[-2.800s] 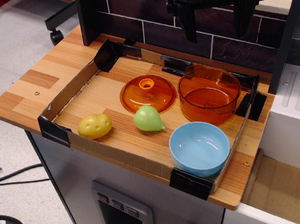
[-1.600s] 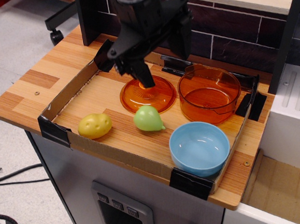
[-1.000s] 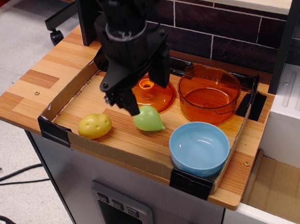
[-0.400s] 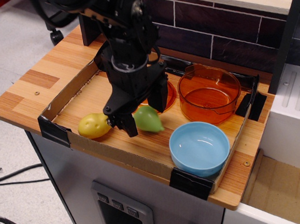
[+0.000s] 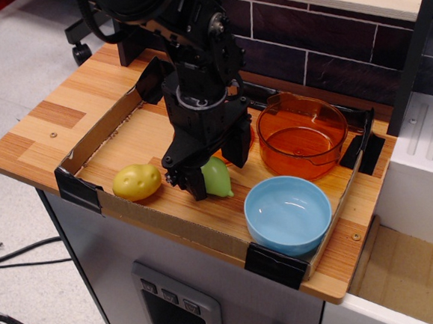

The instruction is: Put pear in bowl

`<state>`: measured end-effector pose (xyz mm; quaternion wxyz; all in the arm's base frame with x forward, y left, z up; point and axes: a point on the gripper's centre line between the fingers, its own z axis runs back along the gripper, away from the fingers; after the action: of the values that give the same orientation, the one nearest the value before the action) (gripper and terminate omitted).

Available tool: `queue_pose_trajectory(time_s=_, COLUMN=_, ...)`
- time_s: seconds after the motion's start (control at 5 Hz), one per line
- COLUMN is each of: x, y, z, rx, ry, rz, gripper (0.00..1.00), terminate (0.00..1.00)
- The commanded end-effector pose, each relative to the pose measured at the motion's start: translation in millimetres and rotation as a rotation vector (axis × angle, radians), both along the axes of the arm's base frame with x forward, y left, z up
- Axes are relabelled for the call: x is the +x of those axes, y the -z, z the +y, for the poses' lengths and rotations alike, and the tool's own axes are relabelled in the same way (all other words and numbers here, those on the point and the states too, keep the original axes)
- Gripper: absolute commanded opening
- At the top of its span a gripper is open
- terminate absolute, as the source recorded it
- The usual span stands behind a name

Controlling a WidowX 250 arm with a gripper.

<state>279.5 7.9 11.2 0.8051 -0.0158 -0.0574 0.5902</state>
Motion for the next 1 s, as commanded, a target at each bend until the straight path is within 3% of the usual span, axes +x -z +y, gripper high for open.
queue_pose_trajectory(time_s=0.0, x=0, y=-16, z=-5, rx=-0.028, ry=0.008, rz=-0.027, gripper=0.00, terminate=0.00)
queue_pose_trajectory(time_s=0.2, x=2, y=-38, z=1, rx=-0.030, ry=0.065, rz=-0.038, gripper=0.00, terminate=0.00)
queue_pose_trajectory(time_s=0.4, x=8, y=-73, z=0, rx=0.023, ry=0.106, rz=-0.041, gripper=0.00, terminate=0.00)
queue_pose_trajectory(time_s=0.6, x=5, y=-83, z=-15, rx=0.002, ry=0.120, rz=-0.088, gripper=0.00, terminate=0.00)
queue_pose_trajectory(time_s=0.8, x=-5, y=-73, z=-46, rx=-0.077, ry=0.201, rz=0.028, gripper=0.00, terminate=0.00)
